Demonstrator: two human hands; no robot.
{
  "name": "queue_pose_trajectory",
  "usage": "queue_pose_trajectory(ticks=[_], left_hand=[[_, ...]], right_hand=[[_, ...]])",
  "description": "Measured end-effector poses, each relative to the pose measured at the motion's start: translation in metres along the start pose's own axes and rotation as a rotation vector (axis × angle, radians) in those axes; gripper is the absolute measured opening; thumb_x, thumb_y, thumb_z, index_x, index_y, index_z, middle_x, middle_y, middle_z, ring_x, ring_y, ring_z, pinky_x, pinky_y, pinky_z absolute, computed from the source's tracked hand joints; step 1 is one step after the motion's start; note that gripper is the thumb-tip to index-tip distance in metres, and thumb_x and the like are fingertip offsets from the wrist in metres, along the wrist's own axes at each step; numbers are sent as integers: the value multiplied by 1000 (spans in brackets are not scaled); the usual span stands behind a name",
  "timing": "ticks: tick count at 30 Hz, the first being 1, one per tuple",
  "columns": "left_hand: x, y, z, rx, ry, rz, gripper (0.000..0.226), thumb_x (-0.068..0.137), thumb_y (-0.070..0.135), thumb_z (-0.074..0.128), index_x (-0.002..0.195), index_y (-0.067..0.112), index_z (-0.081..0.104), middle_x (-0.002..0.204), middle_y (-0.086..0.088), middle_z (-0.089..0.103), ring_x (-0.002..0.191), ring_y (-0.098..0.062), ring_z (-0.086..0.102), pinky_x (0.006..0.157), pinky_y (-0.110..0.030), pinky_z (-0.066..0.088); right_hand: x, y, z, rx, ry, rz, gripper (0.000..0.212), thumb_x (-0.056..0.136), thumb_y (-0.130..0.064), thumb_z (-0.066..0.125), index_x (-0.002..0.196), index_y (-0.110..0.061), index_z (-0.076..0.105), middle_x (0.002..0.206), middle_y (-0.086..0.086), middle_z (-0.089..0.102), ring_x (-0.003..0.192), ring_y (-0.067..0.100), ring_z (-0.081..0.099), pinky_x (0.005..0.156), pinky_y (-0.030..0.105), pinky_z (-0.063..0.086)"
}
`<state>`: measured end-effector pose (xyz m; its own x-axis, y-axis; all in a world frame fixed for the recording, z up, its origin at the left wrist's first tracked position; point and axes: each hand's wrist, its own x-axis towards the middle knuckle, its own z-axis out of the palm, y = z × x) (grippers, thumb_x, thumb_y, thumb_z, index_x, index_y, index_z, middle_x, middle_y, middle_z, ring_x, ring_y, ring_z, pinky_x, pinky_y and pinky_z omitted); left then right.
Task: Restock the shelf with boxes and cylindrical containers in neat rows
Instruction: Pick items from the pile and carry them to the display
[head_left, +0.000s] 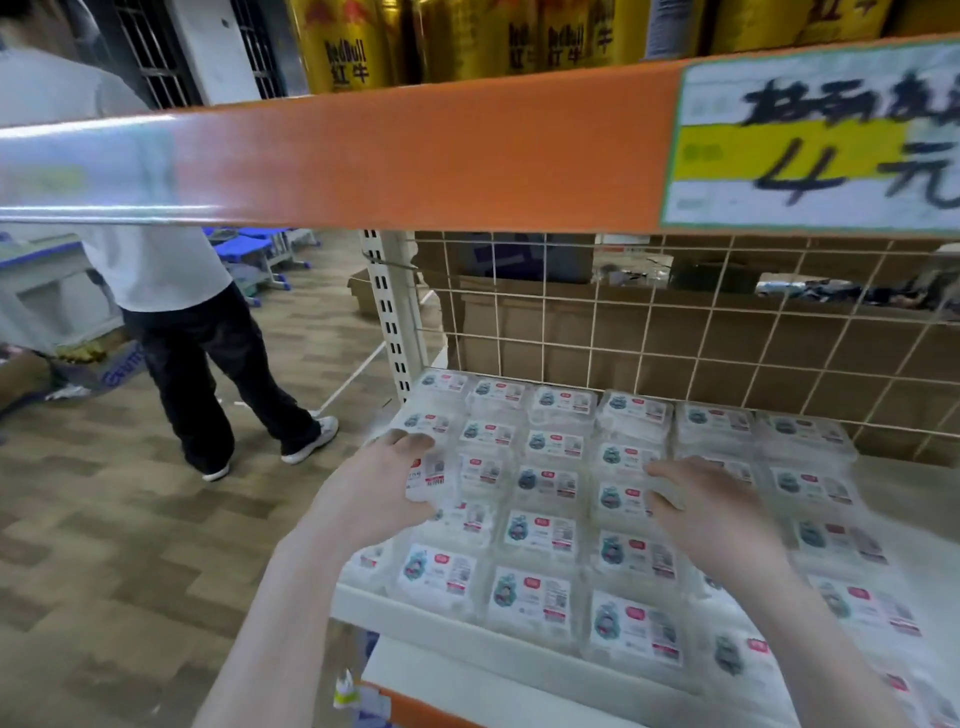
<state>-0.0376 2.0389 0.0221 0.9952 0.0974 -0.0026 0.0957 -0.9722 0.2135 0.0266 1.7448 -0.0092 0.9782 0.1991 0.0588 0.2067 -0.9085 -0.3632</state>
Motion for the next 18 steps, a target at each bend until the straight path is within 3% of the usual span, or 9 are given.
queue_pose_trajectory(ticks=[5, 9, 13, 15, 18], left_hand=[[35, -31, -9, -13, -16, 81, 65, 74, 29, 64, 136, 24, 44, 132, 3, 48, 115, -20, 51, 88, -36, 48], [60, -49, -10, -12, -59, 137, 66, 73, 28, 64, 135, 27, 43, 130, 5, 48, 115, -18, 50, 89, -33, 47], [82, -56, -7, 12, -69, 200, 70, 75, 35, 70, 138, 26, 41, 134, 4, 47, 115, -18, 50, 89, -30, 46], [91, -58, -5, 15, -80, 237, 69, 77, 29, 70, 140, 24, 40, 133, 3, 48, 110, -16, 52, 81, -27, 48], [104, -59, -2, -9, -101, 293, 67, 78, 20, 70, 139, 22, 41, 129, 3, 48, 93, -10, 50, 58, -15, 45]], right_hand=[[8, -35, 19, 106, 63, 89, 32, 94, -31, 48, 125, -25, 54, 127, -2, 54, 98, 17, 59, 77, 31, 52], [9, -53, 31, 61, 89, 128, 32, 94, -32, 48, 125, -26, 54, 130, -6, 53, 107, 16, 55, 81, 28, 48], [5, -65, 37, 14, 127, 155, 34, 93, -32, 50, 126, -25, 54, 126, -3, 56, 104, 17, 57, 83, 29, 48], [1, -69, 40, 33, 150, 167, 34, 92, -32, 52, 125, -25, 55, 121, -3, 60, 96, 15, 59, 78, 27, 48], [-7, -72, 45, 43, 203, 183, 31, 89, -30, 58, 118, -20, 62, 104, -1, 67, 82, 16, 62, 70, 27, 50]])
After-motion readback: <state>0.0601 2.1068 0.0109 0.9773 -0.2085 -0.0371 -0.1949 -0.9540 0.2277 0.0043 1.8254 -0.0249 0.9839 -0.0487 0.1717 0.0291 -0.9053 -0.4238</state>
